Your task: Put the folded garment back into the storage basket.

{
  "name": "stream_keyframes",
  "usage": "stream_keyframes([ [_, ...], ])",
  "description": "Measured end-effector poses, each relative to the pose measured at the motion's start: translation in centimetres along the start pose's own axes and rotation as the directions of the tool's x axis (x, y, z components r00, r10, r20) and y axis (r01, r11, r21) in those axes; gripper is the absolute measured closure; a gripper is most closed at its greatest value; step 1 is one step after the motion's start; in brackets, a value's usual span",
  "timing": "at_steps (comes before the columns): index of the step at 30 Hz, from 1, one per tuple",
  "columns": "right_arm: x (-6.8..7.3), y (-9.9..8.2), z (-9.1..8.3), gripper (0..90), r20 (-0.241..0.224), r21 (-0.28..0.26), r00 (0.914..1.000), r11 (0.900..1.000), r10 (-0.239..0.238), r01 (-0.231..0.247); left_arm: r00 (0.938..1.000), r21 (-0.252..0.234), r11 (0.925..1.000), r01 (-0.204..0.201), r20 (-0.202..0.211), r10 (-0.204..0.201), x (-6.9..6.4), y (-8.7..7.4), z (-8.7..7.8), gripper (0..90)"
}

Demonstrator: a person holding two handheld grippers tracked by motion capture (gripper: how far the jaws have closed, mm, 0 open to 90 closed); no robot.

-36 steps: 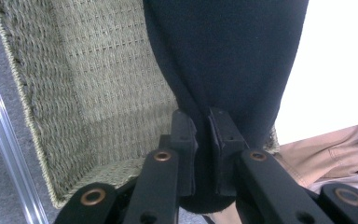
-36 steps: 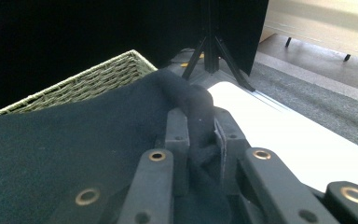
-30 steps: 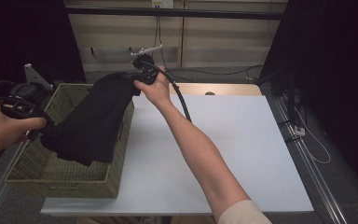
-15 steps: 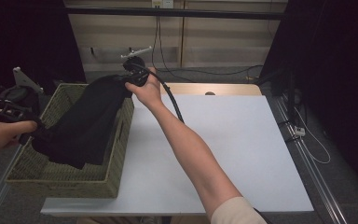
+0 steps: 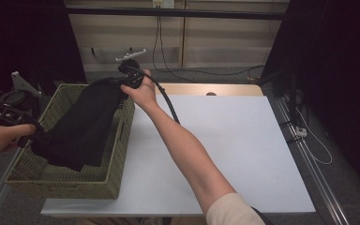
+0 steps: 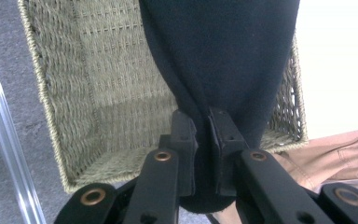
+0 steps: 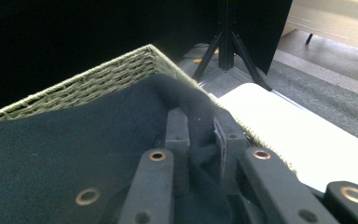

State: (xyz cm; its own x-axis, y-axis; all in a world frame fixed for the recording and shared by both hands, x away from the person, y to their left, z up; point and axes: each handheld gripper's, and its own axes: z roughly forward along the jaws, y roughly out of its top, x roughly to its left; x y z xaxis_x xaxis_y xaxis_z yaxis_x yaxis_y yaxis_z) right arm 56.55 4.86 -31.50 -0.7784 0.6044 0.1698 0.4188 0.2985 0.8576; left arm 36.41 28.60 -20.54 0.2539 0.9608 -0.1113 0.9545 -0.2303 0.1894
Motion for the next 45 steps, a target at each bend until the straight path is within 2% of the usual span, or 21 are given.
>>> stream_keyframes([
  [14, -0.2, -0.6, 2.3, 79.4, -0.006, 0.022, 1.0, 0.9997, -0.003, 0.003, 1.0, 0.005, 1.0, 0.003, 0.007, -0.003, 1.6, 0.1, 1.6, 82.1],
  [16, -0.2, -0.6, 2.6, 79.5, -0.01, 0.022, 0.9999, 0.9997, -0.003, 0.003, 0.9998, 0.007, 0.9999, 0.013, 0.012, -0.013, 1.9, 0.1, 1.8, 82.1],
  [20, -0.4, -0.5, 3.3, 78.1, -0.017, 0.011, 0.9999, 0.9999, 0.0, 0.0, 0.9999, -0.029, 0.9995, 0.013, -0.011, -0.013, 2.4, 0.2, 2.1, 81.8],
  [21, -0.4, -0.5, 3.6, 71.5, -0.012, 0.008, 0.9999, 0.9999, 0.007, -0.007, 0.9998, -0.047, 0.9989, -0.003, -0.022, 0.001, 2.5, 0.2, 2.2, 80.2],
  [22, -0.4, -0.5, 4.0, 59.8, 0.003, 0.008, 0.9996, 0.9996, 0.027, -0.027, 0.9991, -0.069, 0.9976, -0.011, -0.04, 0.009, 2.6, 0.2, 2.4, 72.5],
  [24, -0.6, -0.8, 4.1, 46.4, 0.021, 0.006, 0.9992, 0.9994, 0.035, -0.035, 0.9978, -0.072, 0.9974, 0.002, -0.066, -0.007, 2.8, 0.3, 2.7, 39.4],
  [25, -0.7, -0.9, 3.9, 42.1, 0.018, 0.018, 0.9987, 0.9987, 0.047, -0.048, 0.9975, -0.073, 0.9974, -0.004, -0.07, -0.001, 2.7, 0.4, 2.8, 33.9],
  [26, -0.8, -1.2, 3.7, 41.9, 0.015, 0.017, 0.9983, 0.9982, 0.057, -0.057, 0.9976, -0.093, 0.9956, -0.008, -0.07, 0.002, 2.5, 0.5, 2.7, 33.0],
  [27, -0.9, -1.4, 3.5, 41.9, 0.012, 0.021, 0.9989, 0.9988, 0.045, -0.045, 0.9974, -0.101, 0.9948, -0.013, -0.072, 0.006, 2.4, 0.7, 2.7, 30.5],
  [29, -1.1, -1.8, 2.9, 38.8, 0.009, 0.038, 0.9994, 0.9987, 0.034, -0.034, 0.998, -0.086, 0.9961, -0.018, -0.063, 0.013, 2.0, 1.0, 2.9, 25.9],
  [35, -1.6, -2.7, 0.7, 35.0, -0.016, 0.026, 0.9986, 0.9984, 0.05, -0.049, 0.9971, -0.104, 0.9929, -0.058, -0.055, 0.052, 0.8, 2.0, 3.6, 21.3],
  [37, -1.7, -2.9, 0.0, 34.6, -0.031, 0.018, 0.998, 0.9984, 0.055, -0.054, 0.9964, -0.103, 0.9922, -0.071, -0.054, 0.065, 0.5, 2.3, 3.8, 20.8],
  [39, -1.7, -3.1, -0.7, 33.6, -0.025, 0.018, 0.9986, 0.9987, 0.048, -0.047, 0.9949, -0.098, 0.9911, -0.089, -0.056, 0.084, 0.3, 2.6, 4.0, 18.4],
  [42, -1.7, -3.5, -1.8, 32.0, -0.028, 0.015, 0.9989, 0.9992, 0.038, -0.038, 0.9953, -0.101, 0.9908, -0.09, -0.043, 0.086, 0.1, 2.9, 4.1, 17.8],
  [45, -1.9, -4.0, -2.8, 30.2, -0.038, 0.016, 0.9982, 0.9988, 0.046, -0.045, 0.9938, -0.105, 0.9886, -0.108, -0.038, 0.105, -0.1, 3.4, 4.3, 16.1],
])
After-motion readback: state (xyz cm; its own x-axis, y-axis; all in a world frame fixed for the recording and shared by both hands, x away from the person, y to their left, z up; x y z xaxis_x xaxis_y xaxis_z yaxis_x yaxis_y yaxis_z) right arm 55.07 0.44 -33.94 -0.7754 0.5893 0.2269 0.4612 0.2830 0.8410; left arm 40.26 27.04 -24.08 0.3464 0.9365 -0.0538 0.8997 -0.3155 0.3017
